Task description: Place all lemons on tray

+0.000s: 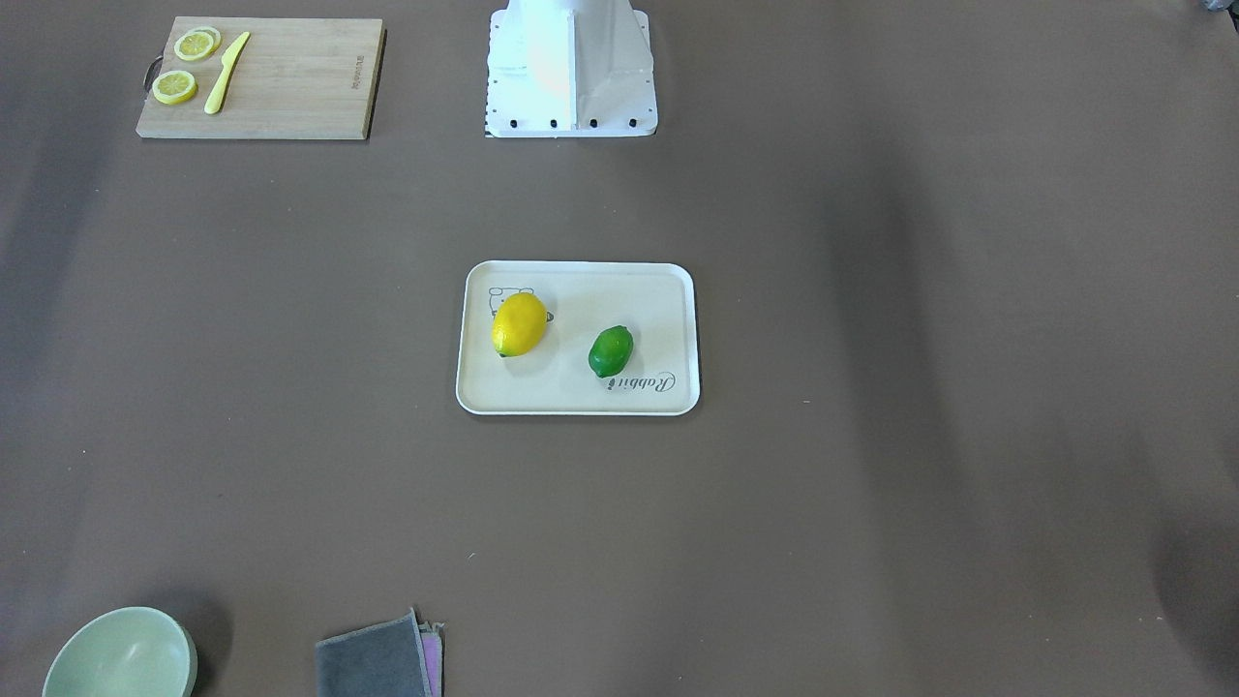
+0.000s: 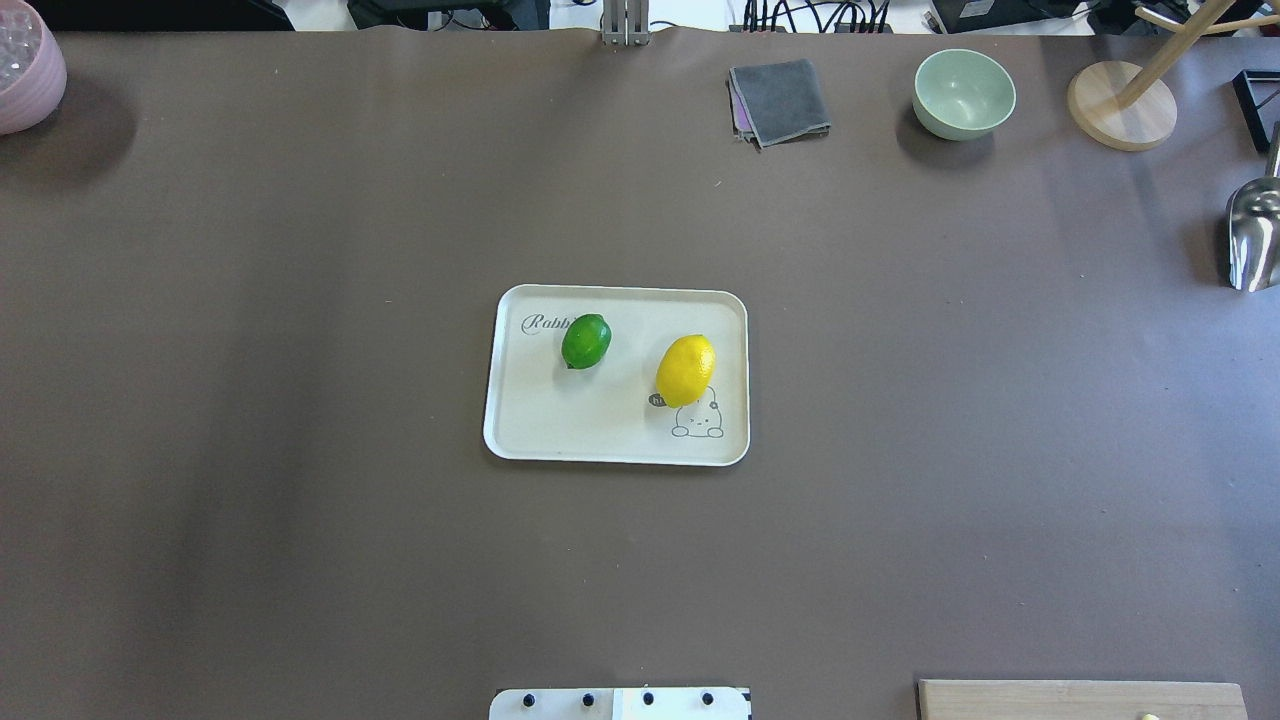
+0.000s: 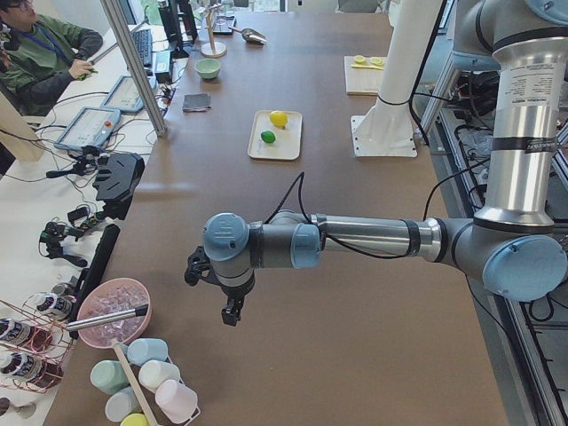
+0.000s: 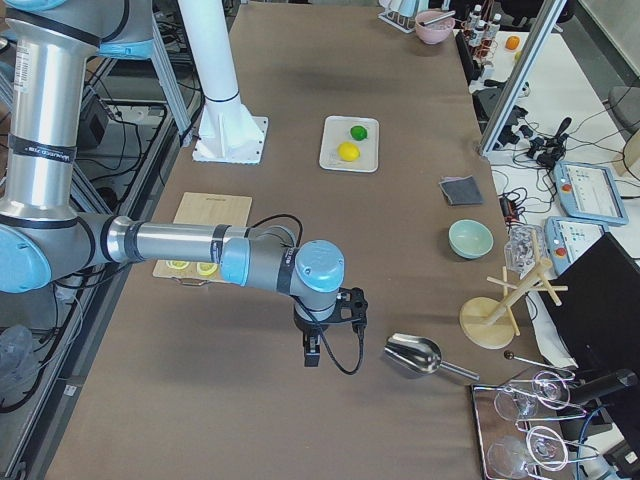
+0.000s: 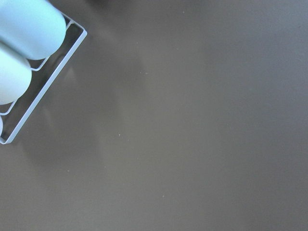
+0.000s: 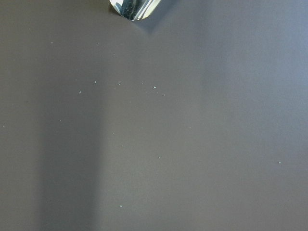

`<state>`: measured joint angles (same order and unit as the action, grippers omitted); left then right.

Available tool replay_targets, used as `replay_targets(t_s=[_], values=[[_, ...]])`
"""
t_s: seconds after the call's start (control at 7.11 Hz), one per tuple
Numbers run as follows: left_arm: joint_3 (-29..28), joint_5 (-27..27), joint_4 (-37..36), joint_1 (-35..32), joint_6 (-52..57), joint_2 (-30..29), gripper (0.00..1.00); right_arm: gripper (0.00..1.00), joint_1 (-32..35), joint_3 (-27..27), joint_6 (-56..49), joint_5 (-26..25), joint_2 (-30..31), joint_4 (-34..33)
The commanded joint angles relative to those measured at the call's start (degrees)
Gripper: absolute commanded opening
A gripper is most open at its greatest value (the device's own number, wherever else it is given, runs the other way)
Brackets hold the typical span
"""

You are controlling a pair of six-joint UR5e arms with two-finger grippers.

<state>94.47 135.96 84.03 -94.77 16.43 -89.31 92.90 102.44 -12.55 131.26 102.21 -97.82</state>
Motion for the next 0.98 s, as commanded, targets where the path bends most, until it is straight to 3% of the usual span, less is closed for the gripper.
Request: replay_targets(t_s=[0.0,0.84], values=[[2.65,0.01,-5.01,-0.59,0.36,1.42,0.98,1.00,0.00,0.13,-0.11,0.93,0.01,0.00],[4.23,-0.16,-2.73,-0.67,0.71,2.30,0.98,1.00,0.00,-0.40,-0.11,0.93,0.10,0.00]])
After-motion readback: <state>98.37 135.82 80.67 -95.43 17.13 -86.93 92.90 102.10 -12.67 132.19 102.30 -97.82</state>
